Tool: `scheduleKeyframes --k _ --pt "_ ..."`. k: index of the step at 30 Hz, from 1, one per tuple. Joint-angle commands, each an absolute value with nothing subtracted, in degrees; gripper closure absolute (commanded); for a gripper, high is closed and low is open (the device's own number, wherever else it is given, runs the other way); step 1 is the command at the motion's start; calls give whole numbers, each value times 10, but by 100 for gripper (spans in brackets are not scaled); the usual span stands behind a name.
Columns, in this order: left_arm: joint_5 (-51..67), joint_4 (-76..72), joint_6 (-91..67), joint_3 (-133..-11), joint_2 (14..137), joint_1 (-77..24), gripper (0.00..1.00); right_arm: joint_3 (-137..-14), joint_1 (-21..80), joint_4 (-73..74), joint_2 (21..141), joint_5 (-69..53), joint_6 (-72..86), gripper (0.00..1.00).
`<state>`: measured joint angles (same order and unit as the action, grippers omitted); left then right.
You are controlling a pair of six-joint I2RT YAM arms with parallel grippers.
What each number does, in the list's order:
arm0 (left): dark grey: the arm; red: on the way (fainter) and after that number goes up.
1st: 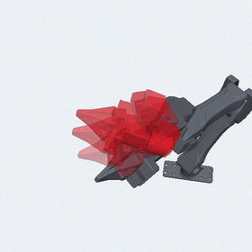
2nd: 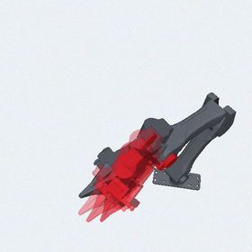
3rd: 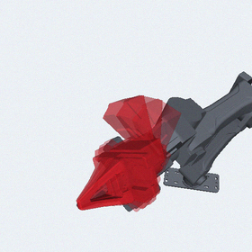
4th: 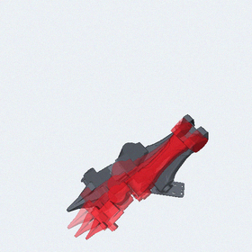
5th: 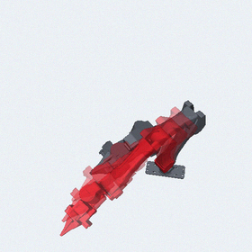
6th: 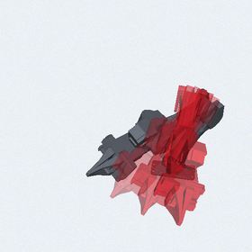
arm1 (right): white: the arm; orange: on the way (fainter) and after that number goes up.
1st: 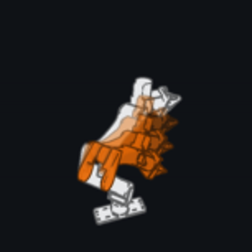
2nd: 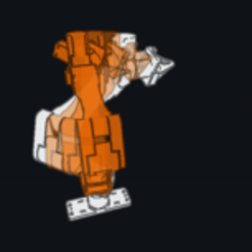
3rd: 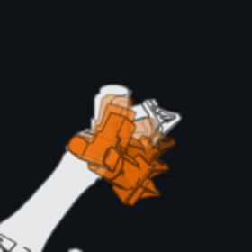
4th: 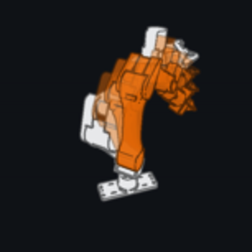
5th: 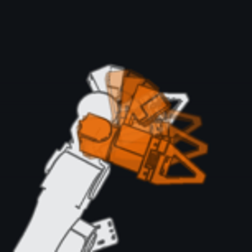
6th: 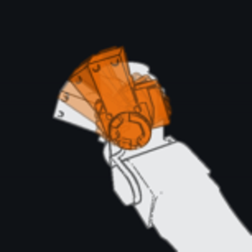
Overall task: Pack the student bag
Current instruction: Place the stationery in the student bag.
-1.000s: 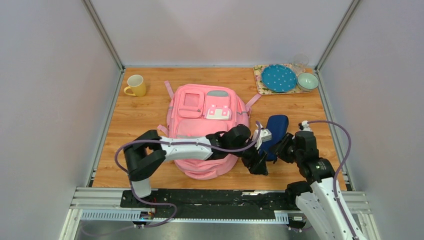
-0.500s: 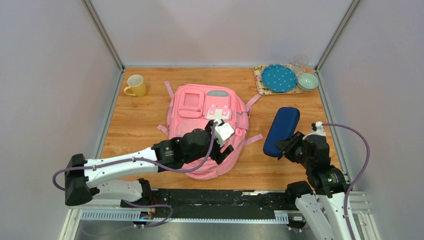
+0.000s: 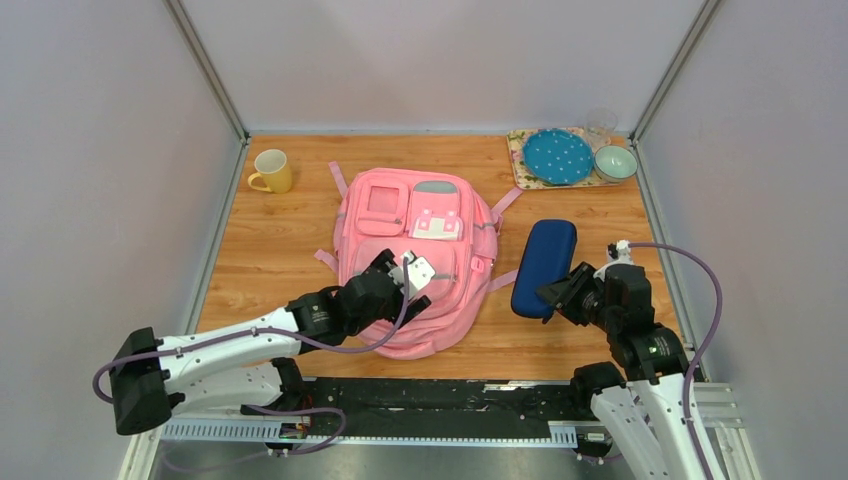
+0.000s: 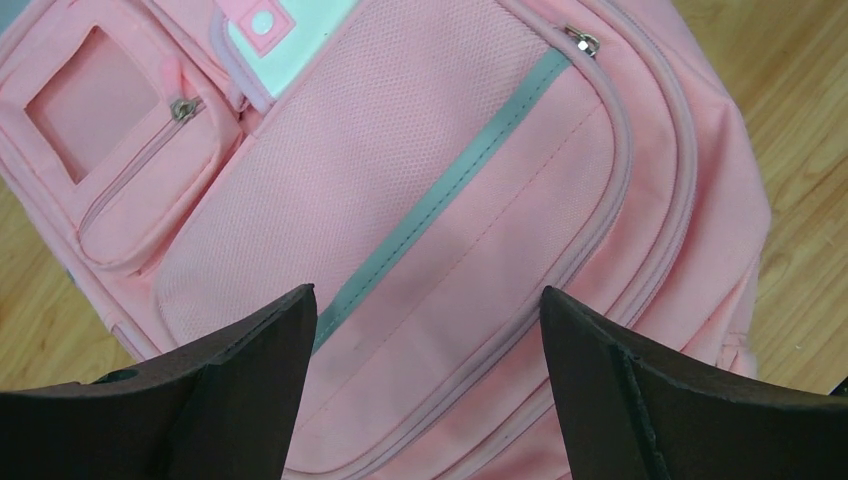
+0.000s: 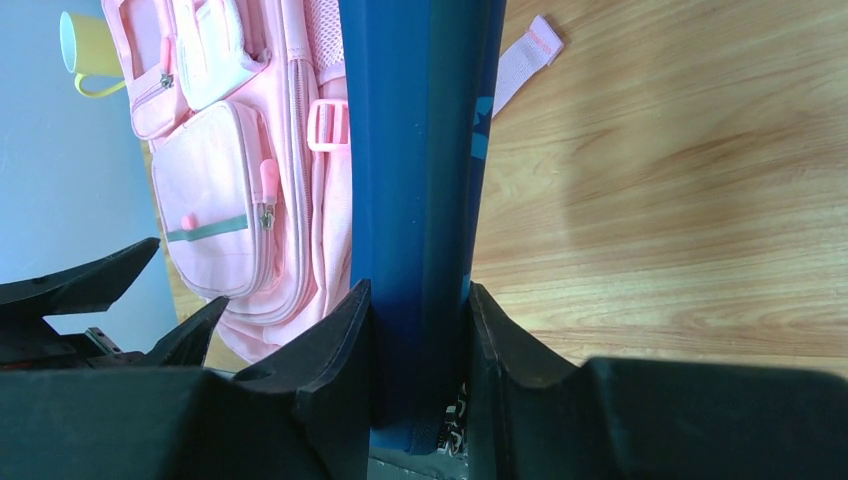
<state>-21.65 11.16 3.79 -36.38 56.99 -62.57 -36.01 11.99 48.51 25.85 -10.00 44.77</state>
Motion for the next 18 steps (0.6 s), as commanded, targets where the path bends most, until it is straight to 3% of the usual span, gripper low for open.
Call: scheduleKeyframes --k 1,8,18 --pt "-181 86 79 -371 579 -623 11 -367 123 439 252 -119 454 95" --pt "-105 112 75 -379 566 -623 11 -361 123 438 254 -127 454 94" --pt "-158 75 107 -364 626 -620 14 -360 123 421 263 -154 457 93"
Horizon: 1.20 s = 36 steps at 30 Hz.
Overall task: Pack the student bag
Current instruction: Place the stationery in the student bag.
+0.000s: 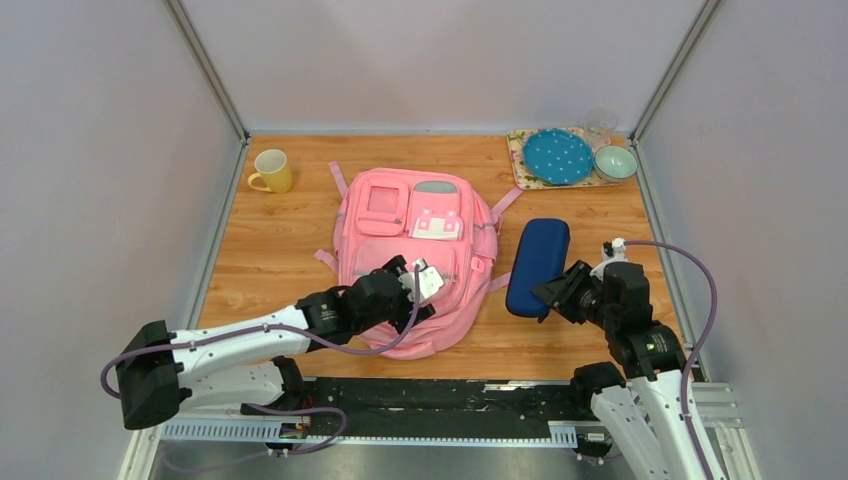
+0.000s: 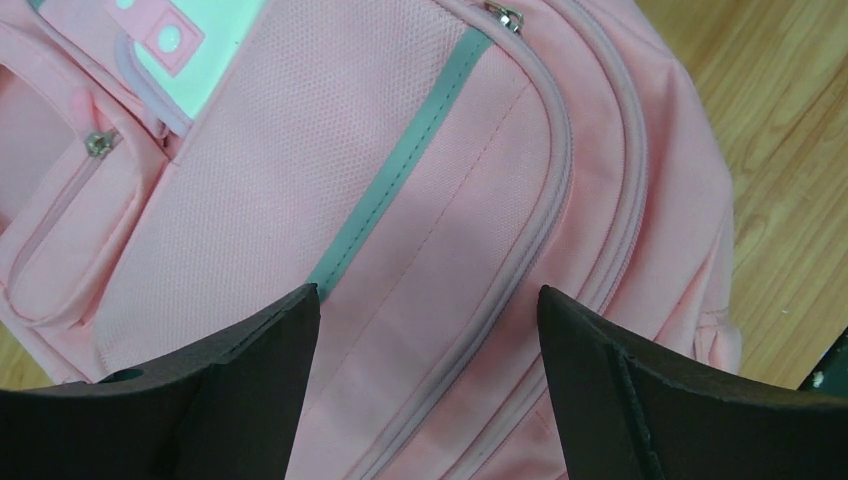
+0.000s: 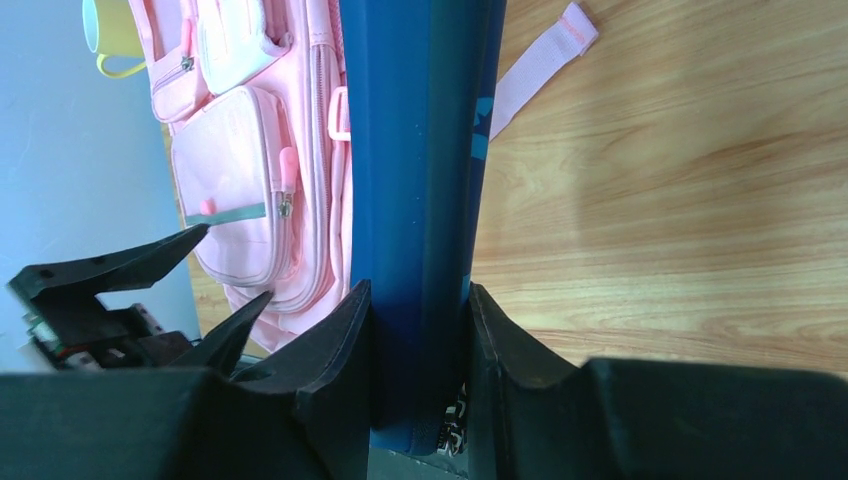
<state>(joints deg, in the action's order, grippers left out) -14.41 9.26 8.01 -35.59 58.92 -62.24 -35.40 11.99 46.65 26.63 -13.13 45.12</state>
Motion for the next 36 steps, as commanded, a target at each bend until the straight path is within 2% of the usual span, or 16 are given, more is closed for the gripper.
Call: scheduleKeyframes --k 1,6,9,10,15,16,17,24,31,36 --pt "-159 76 111 -368 634 -620 16 -360 122 422 263 -155 456 93" --pt "-166 60 120 -371 651 -620 22 -357 123 427 255 -154 457 92" --pt "-175 49 118 -371 645 -619 40 -355 123 430 253 -155 457 92" --pt "-183 47 117 -371 643 -618 51 -354 122 430 252 -156 456 92" --pt "-187 44 108 -381 638 -606 80 -351 123 426 252 -177 456 92" --pt "-185 44 107 -383 635 -602 96 -351 123 425 252 -184 456 92" --pt "-186 46 102 -389 635 -599 100 -351 122 426 251 -197 456 92" --pt "-135 67 66 -443 628 -567 100 -340 123 431 214 -272 456 92" --pt "-75 123 4 -558 641 -519 100 -340 123 497 157 -279 461 94" --pt "-62 147 -39 -613 655 -518 100 -319 123 458 141 -343 516 96"
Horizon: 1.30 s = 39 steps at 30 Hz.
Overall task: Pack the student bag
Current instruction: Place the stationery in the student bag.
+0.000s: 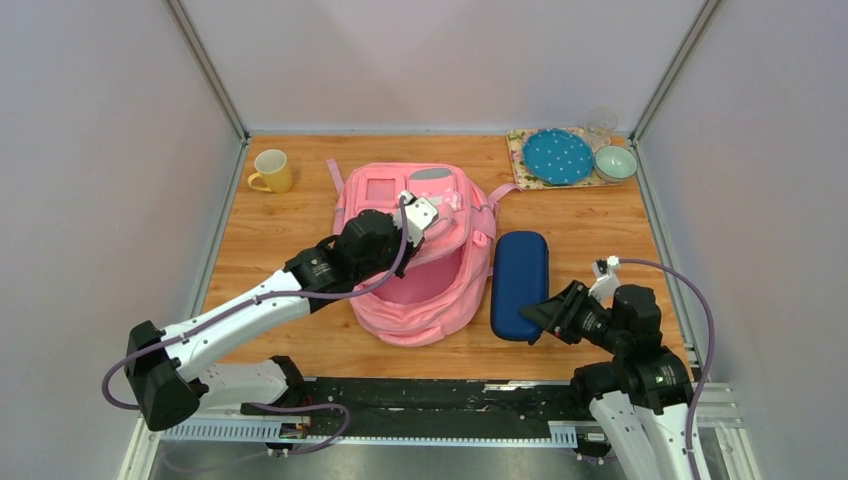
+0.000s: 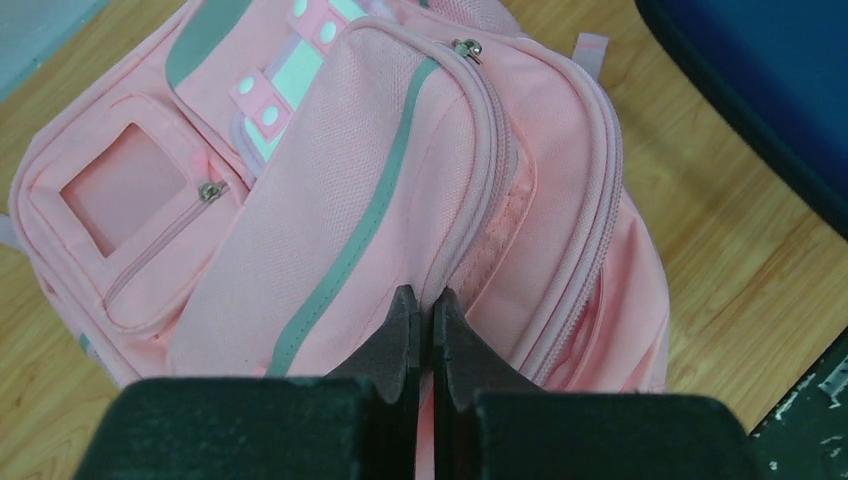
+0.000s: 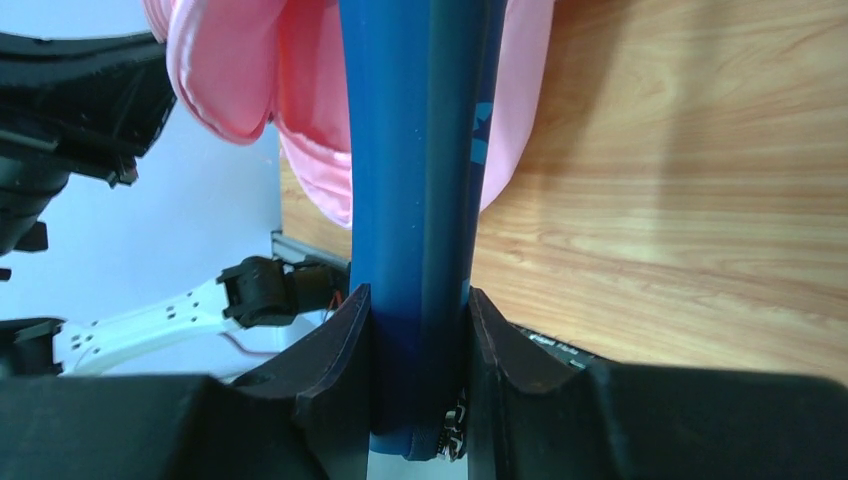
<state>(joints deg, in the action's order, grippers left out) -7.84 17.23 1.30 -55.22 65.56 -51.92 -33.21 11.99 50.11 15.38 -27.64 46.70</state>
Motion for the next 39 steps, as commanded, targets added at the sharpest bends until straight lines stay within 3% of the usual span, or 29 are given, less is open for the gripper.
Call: scheduleKeyframes --k 1,13,25,35,39 --pt "-58 147 -43 -620 657 -518 100 -309 123 439 139 -353 525 98" --pt "-34 137 -89 -637 686 -518 100 -292 154 345 181 -442 565 100" --pt "-38 138 -83 -656 673 -519 100 -257 328 183 283 -340 615 100" --pt "-9 132 -130 -621 635 -519 100 -327 408 -60 547 -175 665 100" --pt "9 121 -159 -608 621 -519 100 -359 442 -220 651 -114 686 100"
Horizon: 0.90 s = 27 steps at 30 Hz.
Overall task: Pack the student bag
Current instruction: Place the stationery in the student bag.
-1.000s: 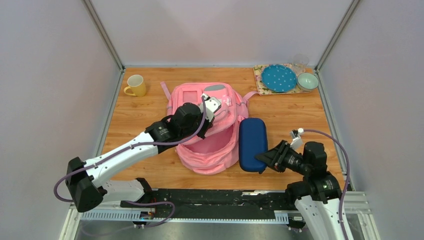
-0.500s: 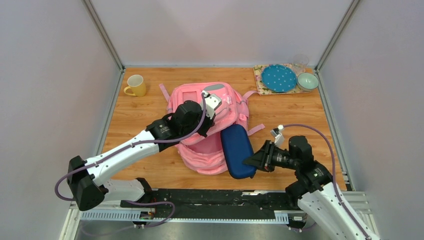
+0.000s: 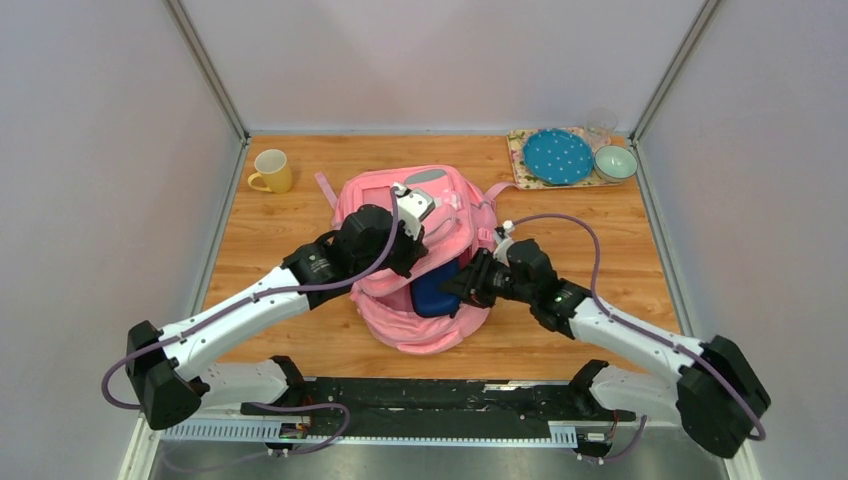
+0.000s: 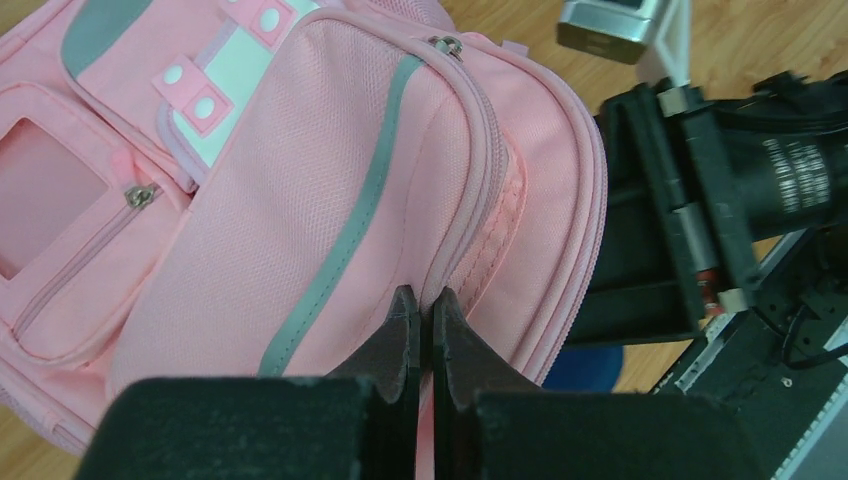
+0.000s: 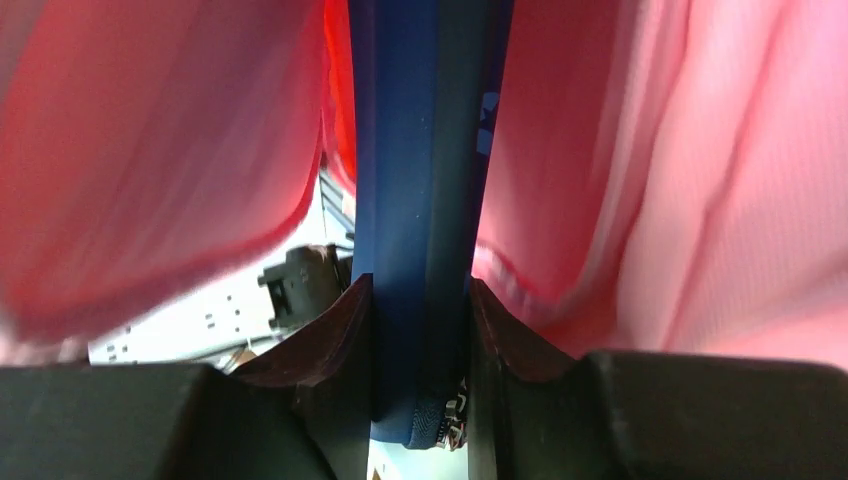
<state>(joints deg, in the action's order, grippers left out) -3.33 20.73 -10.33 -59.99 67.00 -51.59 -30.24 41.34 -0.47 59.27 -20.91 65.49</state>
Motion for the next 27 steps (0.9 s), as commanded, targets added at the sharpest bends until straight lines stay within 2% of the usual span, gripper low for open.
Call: scheduleKeyframes --k 1,2,5,6,9,11,12,20,23,26,27 --pt "7 121 -163 -605 619 -519 100 -373 447 -228 694 -99 688 100" --pt "4 122 -163 -603 617 -518 100 -386 452 -234 715 -79 690 100" --pt "1 123 -163 -596 609 -519 100 -430 472 -247 788 -48 681 85" --pt "1 125 -161 -592 606 -518 100 -432 477 -251 798 -43 680 72" --pt "-17 132 -158 -583 596 -518 100 -411 482 -249 802 -40 674 48" --pt "-21 135 -156 -576 591 -519 100 -381 488 -237 768 -24 665 33" --pt "-25 138 -158 -570 585 -518 100 -372 493 -204 751 -17 655 29" --pt "-31 126 -163 -548 576 -518 100 -331 533 -67 628 60 628 27" --pt "-26 122 -166 -547 577 -518 100 -325 542 -59 614 55 638 36" --pt "-28 120 -167 -545 579 -518 100 -331 552 -61 626 49 642 49" --pt "-28 122 -167 -546 578 -519 100 -336 556 -63 630 48 644 61"
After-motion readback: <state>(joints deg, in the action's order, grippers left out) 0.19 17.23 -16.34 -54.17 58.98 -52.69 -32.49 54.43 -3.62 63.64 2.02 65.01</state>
